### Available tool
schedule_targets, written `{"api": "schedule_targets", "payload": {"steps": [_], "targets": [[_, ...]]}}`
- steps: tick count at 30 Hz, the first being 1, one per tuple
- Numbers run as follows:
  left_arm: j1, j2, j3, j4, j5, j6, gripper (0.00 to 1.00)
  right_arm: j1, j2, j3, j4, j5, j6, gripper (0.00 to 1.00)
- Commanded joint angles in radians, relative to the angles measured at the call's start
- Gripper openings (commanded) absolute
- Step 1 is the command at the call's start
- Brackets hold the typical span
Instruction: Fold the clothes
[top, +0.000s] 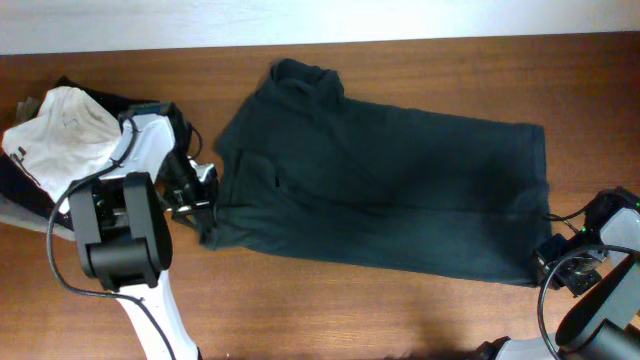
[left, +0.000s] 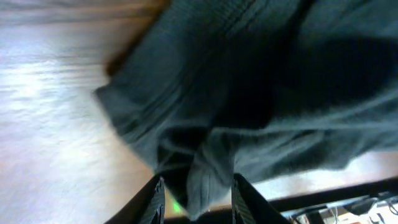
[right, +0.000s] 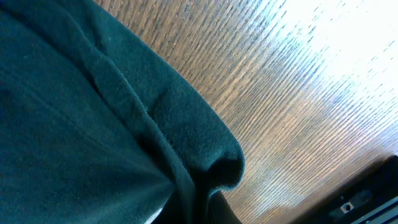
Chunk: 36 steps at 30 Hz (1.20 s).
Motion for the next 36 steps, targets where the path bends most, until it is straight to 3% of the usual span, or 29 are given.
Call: {"api": "schedule_targets", "payload": {"steps": [1,4,6,7,14,21,23,24,27,36], "targets": [[-0.019,0.006,-0.027,0.034,0.021,0.016,0.35,-0.007,0.002,0.018,0.003,0.026,0.016,0.05],[-0.019,0.006,-0.027,0.048,0.021,0.017,0.35,-0.007,0.002,0.018,0.003,0.026,0.016,0.05],[-0.019,0.006,-0.027,0.056,0.017,0.017,0.16,-0.007,0.002,0.018,0.003,0.027,0.016,0.05],[-0.019,0.006,-0.027,0.060,0.001,0.016,0.00,-0.007,0.002,0.018,0.003,0.027,0.016,0.05],[0.031,0.006,0.070,0.040,-0.112,0.012,0.01,-0.007,0.002,0.018,0.014,0.039,0.016,0.05],[0.039,0.006,0.156,0.040,-0.115,0.013,0.01,-0.007,0.002,0.018,0.008,0.050,0.016,0.05],[0.039,0.006,0.156,0.039,-0.114,0.013,0.10,-0.007,0.002,0.018,0.006,0.050,0.016,0.06],[0.039,0.006,0.156,0.033,-0.109,0.013,0.22,-0.007,0.002,0.018,0.006,0.050,0.016,0.06],[0.039,0.006,0.156,-0.027,-0.046,0.013,0.36,-0.007,0.002,0.018,0.005,0.050,0.016,0.06],[0.028,0.000,0.148,-0.193,0.032,0.035,0.33,-0.007,0.002,0.018,0.007,0.050,0.016,0.07]]}}
